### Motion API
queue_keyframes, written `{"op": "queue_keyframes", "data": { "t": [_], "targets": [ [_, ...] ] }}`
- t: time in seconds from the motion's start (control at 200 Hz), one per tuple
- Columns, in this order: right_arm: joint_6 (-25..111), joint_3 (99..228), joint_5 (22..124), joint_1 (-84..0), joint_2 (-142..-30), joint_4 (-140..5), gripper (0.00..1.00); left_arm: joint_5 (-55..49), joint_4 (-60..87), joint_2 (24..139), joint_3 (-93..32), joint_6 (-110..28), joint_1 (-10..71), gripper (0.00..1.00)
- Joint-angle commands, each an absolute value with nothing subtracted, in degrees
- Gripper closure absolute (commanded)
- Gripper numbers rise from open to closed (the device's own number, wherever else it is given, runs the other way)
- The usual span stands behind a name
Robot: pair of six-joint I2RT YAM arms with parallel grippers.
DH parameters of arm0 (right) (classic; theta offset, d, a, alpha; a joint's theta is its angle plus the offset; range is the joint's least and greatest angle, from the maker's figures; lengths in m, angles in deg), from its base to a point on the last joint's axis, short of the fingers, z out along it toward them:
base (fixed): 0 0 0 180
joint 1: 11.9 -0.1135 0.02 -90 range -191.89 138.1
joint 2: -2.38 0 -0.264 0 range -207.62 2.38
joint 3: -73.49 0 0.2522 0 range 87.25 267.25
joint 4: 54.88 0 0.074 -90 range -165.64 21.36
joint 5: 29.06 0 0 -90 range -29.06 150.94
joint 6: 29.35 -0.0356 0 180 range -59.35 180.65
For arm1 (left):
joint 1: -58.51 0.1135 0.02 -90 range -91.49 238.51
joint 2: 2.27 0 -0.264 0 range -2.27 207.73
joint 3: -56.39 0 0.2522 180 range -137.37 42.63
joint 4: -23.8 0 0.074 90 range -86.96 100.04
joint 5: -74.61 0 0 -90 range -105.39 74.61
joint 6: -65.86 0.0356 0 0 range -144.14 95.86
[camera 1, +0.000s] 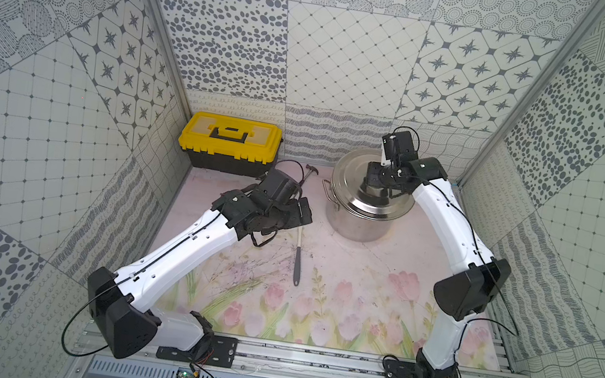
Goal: Stir the soup with a spoon
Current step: Pick up the lid from the pan, then place the lid at the center of the board.
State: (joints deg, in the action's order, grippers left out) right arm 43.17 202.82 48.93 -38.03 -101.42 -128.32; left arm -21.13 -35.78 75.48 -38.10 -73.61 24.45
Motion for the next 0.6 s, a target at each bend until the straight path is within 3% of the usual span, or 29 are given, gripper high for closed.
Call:
{"op": "queue_keyframes", "data": {
  "t": [0.0,0.325,0.595],
  "targets": [
    [42.43,192.72,49.17,-40.78,-90.40,-125.61,0.77,-21.76,-31.58,76.10,-39.52,-73.87,24.99,0.01],
    [34.54,159.95,49.78,-55.36,-62.26,-124.38,0.76,-24.22,-28.56,75.70,-40.57,-73.66,25.26,0.01],
    [23.56,141.24,41.79,-71.01,-56.38,-121.97,0.76,-25.14,-30.28,72.82,-38.28,-76.61,25.30,0.00]
  ]
}}
